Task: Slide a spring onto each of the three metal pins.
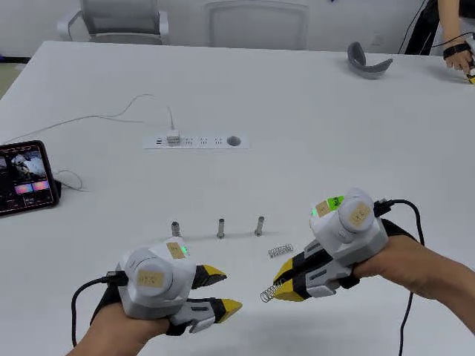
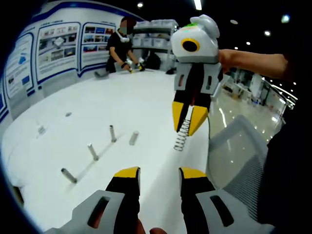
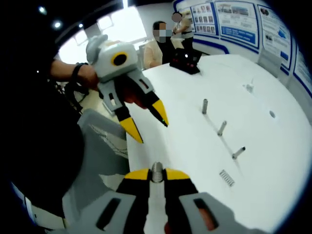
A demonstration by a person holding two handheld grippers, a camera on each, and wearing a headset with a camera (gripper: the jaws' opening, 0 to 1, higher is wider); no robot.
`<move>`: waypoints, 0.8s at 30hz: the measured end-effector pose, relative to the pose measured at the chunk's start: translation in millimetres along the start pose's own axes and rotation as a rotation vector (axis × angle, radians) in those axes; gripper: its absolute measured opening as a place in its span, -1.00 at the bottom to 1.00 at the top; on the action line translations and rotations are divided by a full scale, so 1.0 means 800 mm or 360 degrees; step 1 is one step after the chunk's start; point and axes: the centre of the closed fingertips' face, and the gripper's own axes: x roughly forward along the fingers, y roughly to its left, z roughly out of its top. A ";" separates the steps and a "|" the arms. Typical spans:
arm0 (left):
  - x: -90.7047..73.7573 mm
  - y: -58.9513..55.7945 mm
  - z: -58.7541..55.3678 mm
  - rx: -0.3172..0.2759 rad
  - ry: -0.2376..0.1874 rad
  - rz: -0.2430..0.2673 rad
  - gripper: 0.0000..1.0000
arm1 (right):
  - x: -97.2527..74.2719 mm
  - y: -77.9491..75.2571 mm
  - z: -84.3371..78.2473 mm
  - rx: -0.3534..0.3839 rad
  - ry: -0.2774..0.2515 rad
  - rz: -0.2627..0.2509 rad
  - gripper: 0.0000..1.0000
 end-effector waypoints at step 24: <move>-0.040 0.061 -0.032 -0.0221 -0.0037 0.0277 -0.08 | 0.012 -0.045 -0.019 -0.0016 0.0123 -0.0085 -0.76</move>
